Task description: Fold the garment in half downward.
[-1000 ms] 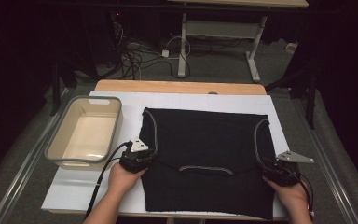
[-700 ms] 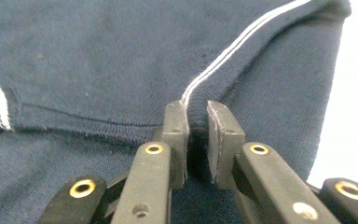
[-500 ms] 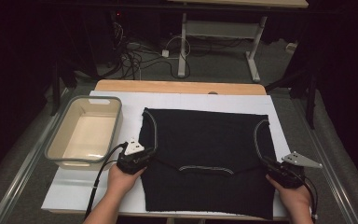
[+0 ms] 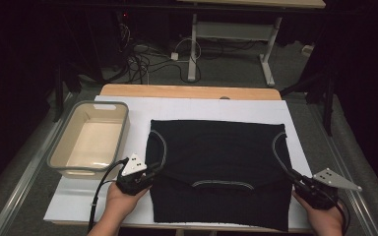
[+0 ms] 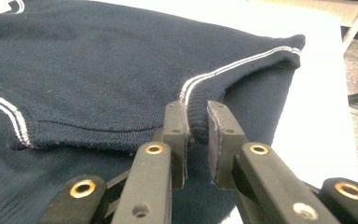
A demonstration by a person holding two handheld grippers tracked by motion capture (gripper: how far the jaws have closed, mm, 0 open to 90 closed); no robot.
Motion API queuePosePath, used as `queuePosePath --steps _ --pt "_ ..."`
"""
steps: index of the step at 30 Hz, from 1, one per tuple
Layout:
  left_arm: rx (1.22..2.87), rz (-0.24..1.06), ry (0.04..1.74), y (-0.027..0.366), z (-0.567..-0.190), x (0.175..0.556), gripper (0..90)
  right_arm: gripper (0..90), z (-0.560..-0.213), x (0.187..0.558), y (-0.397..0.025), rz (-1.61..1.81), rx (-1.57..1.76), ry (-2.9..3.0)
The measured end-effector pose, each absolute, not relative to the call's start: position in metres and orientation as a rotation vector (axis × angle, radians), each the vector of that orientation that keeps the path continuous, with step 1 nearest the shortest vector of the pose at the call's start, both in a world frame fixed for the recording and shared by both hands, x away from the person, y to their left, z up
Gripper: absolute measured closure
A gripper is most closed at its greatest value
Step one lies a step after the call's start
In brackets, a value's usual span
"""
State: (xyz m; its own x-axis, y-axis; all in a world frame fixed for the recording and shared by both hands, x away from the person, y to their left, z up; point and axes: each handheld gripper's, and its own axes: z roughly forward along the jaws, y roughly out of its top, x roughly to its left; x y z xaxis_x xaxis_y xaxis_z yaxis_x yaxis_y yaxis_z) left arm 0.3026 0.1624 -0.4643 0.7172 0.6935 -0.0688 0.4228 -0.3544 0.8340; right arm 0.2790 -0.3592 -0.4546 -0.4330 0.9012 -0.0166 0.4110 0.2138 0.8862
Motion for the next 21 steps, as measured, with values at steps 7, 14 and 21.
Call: queuePosePath --steps 7,14,21 --pt "2.087 0.322 0.809 0.167 -0.477 0.274 74.6 79.8 -0.468 0.239 -0.369 1.148 1.229 1.987" --pt "2.094 0.278 0.859 0.166 -0.486 0.278 63.7 64.9 -0.476 0.24 -0.364 1.136 1.257 2.015" --pt "1.997 0.303 0.849 0.159 -0.474 0.271 42.1 54.5 -0.461 0.233 -0.352 1.17 1.201 1.991"
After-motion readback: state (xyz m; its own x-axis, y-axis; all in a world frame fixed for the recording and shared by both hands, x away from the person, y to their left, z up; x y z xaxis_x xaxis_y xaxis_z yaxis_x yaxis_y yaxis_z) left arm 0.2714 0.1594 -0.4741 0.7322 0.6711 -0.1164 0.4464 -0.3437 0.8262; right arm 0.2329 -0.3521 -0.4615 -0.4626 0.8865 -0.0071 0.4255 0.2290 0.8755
